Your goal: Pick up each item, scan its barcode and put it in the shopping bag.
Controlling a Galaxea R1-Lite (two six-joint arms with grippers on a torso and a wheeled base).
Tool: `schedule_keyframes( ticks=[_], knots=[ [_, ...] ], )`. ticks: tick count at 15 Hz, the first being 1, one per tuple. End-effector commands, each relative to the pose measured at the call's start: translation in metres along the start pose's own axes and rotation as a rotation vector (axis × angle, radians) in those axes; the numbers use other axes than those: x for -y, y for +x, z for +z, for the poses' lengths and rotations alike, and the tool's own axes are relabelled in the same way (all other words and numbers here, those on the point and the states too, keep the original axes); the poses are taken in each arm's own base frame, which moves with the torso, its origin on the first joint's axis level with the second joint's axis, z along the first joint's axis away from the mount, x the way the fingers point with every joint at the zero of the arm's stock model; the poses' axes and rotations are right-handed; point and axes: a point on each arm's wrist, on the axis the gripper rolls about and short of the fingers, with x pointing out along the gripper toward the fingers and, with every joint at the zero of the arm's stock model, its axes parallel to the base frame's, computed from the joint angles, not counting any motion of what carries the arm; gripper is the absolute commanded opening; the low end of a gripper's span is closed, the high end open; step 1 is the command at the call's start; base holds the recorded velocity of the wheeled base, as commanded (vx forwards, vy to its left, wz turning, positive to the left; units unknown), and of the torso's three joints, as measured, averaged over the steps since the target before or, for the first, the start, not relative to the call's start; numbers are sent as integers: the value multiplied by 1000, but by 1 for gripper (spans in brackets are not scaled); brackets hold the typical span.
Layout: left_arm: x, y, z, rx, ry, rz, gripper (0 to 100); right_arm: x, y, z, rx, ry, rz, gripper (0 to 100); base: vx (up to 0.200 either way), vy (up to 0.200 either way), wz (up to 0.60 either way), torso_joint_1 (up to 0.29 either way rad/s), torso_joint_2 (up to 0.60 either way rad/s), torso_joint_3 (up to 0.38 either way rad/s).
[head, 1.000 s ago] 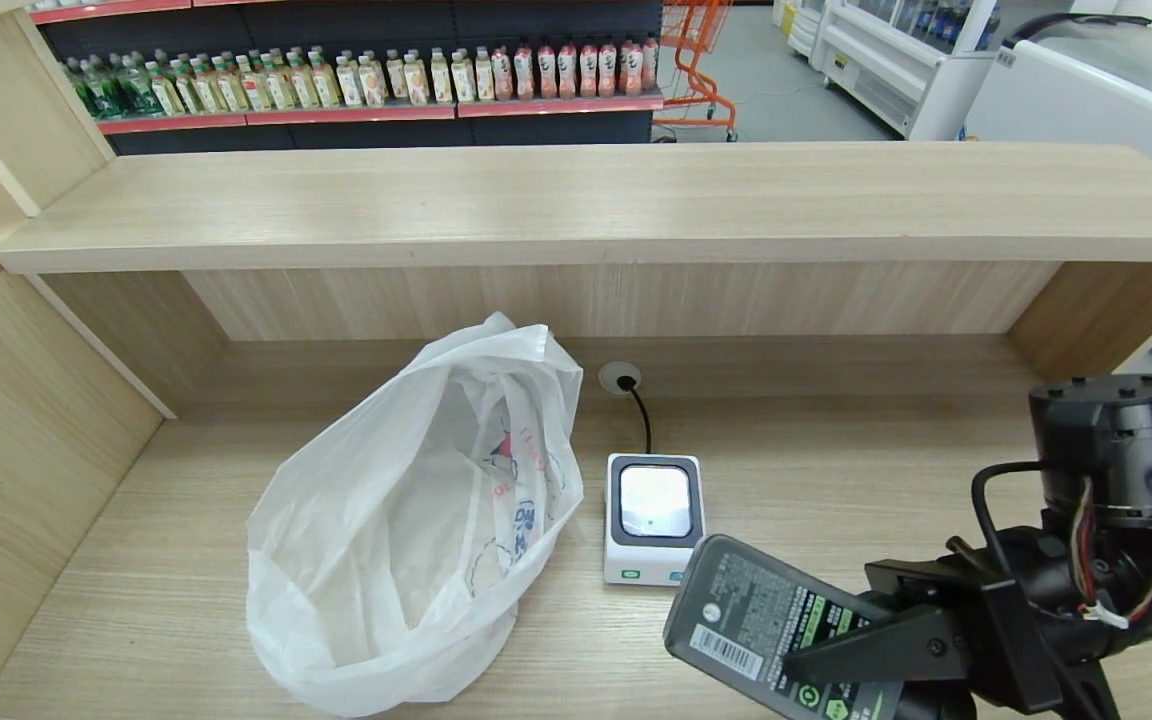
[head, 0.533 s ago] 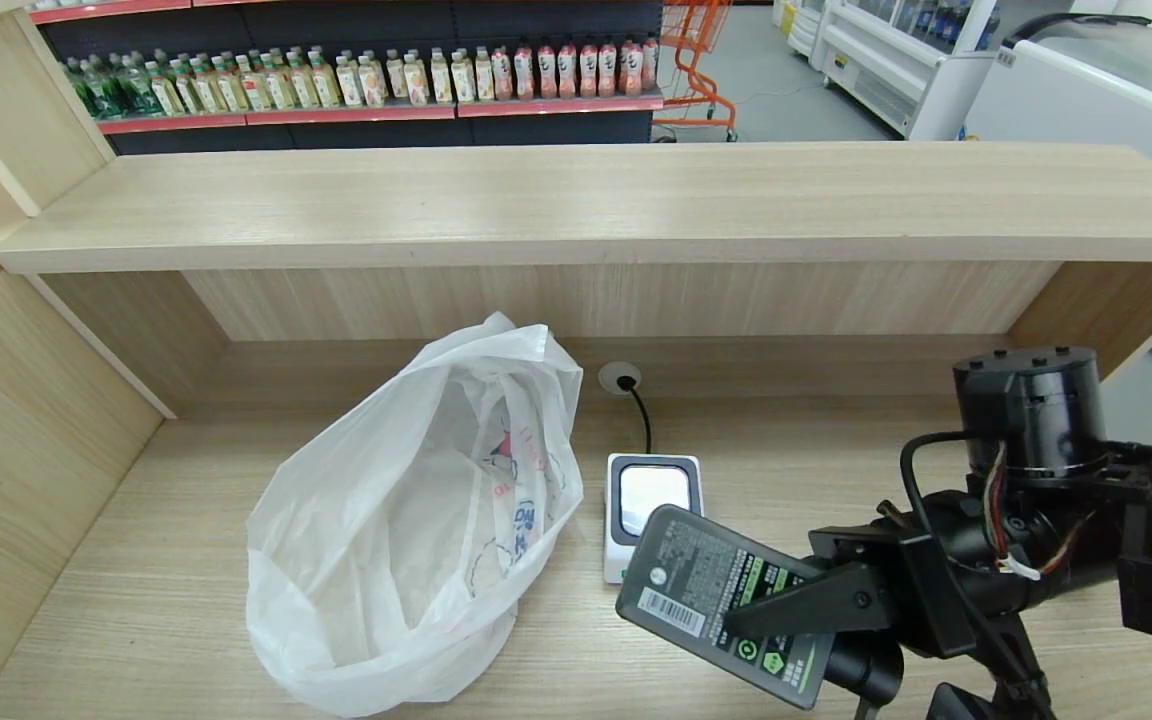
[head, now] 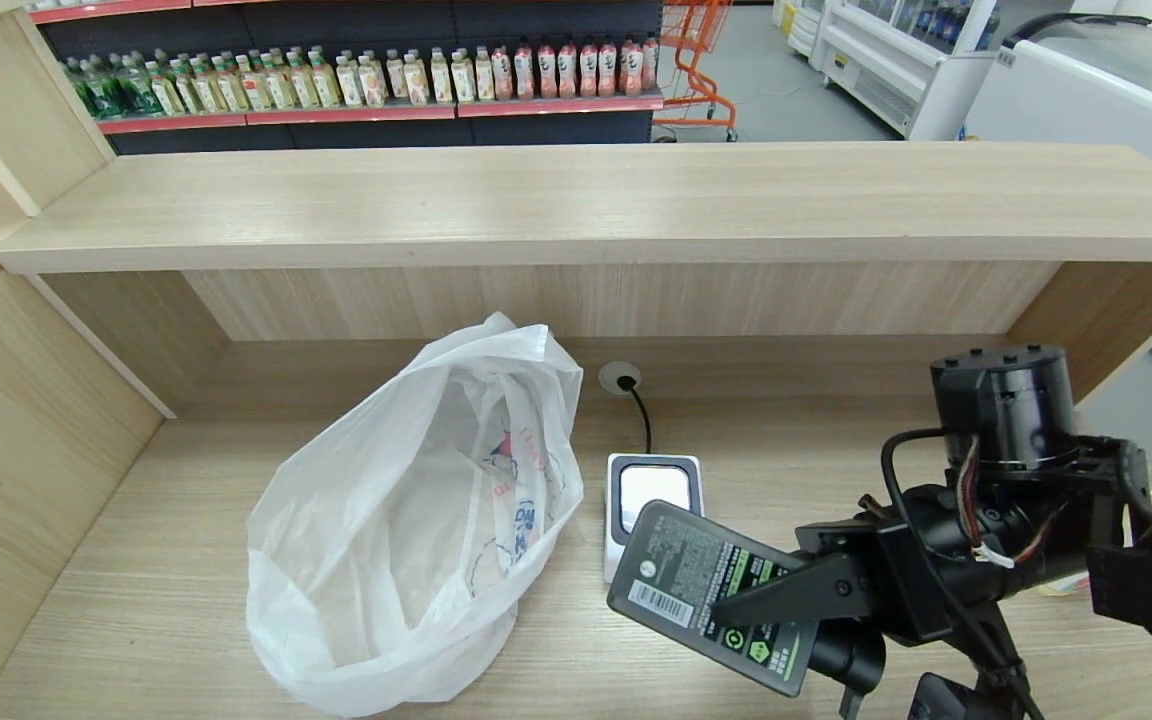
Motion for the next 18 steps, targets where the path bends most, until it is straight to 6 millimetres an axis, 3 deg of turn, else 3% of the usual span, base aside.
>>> schedule_keyframes(
  ticks=[1,3,4,5,6,7,9,10,12,13,14,16,17,18],
  knots=[
    [0,0,0,0,0,0,100,3,-4,0,-10,39,5,0,0,0,0,0,0,0],
    [0,0,0,0,0,0,100,18,-21,-8,-70,276,14,0,0,0,0,0,0,0],
    [0,0,0,0,0,0,100,35,-43,-13,-162,480,27,0,0,0,0,0,0,0],
    [0,0,0,0,0,0,100,35,-43,-13,-162,480,27,0,0,0,0,0,0,0],
    [0,0,0,0,0,0,100,55,-82,-9,-297,651,25,0,0,0,0,0,0,0],
    [0,0,0,0,0,1,100,54,-107,5,-382,783,40,0,0,0,0,0,0,0],
    [0,0,0,0,0,1,100,54,-124,16,-481,1066,31,0,0,0,0,0,0,0],
    [0,0,0,0,0,0,100,66,-129,13,-585,1343,-26,0,0,0,0,0,0,0],
    [0,0,0,0,0,1,100,79,-131,6,-868,1702,-151,0,0,0,0,0,0,0],
    [0,0,0,0,0,0,100,81,-121,2,-997,1911,-265,0,0,0,0,0,0,0],
    [0,0,0,0,0,0,100,82,-92,-8,-1086,2352,-570,0,0,0,0,0,0,0],
    [0,0,0,0,0,1,100,57,-63,-18,-1247,2683,-826,0,0,0,0,0,0,0],
    [0,0,0,0,0,0,100,49,-60,-18,-1263,2735,-841,0,0,0,0,0,0,0],
    [0,0,0,0,0,3,100,29,-52,-20,1202,-2664,799,0,0,0,0,0,0,0]
  ],
)
